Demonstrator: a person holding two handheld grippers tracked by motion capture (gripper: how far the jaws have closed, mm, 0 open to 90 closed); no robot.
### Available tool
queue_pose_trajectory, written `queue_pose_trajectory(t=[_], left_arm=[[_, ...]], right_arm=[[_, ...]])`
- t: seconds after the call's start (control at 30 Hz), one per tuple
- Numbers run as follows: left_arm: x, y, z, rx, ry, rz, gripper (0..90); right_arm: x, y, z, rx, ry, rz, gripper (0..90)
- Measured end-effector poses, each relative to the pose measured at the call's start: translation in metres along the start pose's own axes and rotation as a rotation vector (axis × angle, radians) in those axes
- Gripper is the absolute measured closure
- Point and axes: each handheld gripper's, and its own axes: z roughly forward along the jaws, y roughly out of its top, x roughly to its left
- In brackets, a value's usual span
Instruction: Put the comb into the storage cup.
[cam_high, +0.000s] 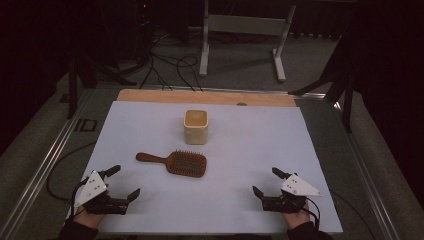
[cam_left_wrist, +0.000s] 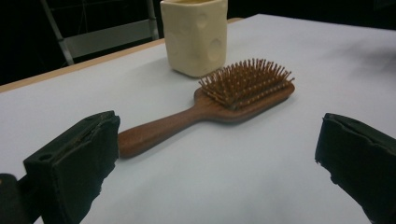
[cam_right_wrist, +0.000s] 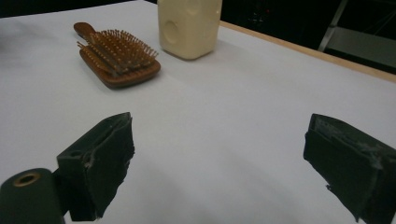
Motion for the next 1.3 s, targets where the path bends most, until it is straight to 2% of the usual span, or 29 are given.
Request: queue_pose_trajectory(t=[0.23,0.4,0.5,0.6,0.77,0.9,1.03,1.2,1.3], left_arm=[[0.001,0.009,-0.005,-0.03,-0.004,0.009,0.4],[-0.001,0.012,-0.005,-0.005,-0.006,0.012,0.4],[-0.001,0.016,-0.007,0.005,0.009,0.01,0.2],[0.0,0.024,-0.012,0.015,0.022,0.002,0.1],[0.006,0.038,-0.02,0.028,0.015,-0.01,0.1],[0.01,0.047,-0.024,0.055,0.018,0.004,0.1],[0.013,0.054,-0.024,0.068,-0.003,-0.014,0.1],[0.014,0.062,-0.022,0.099,-0.008,-0.012,0.1],[0.016,0.07,-0.017,0.116,-0.027,-0.014,0.2]], right_arm=[[0.003,0.003,0.0,-0.005,-0.016,-0.018,8.3],[0.004,0.003,-0.001,-0.006,-0.017,-0.018,8.3],[0.005,0.004,-0.002,-0.009,-0.021,-0.022,8.3],[0.006,0.005,-0.003,-0.015,-0.026,-0.024,8.3],[0.006,0.006,-0.005,-0.028,-0.033,-0.017,8.3],[0.007,0.007,-0.005,-0.031,-0.032,-0.022,8.3],[0.008,0.008,-0.005,-0.035,-0.031,-0.021,8.3],[0.007,0.007,-0.006,-0.036,-0.032,-0.017,8.3],[0.007,0.007,-0.006,-0.038,-0.032,-0.019,8.4]])
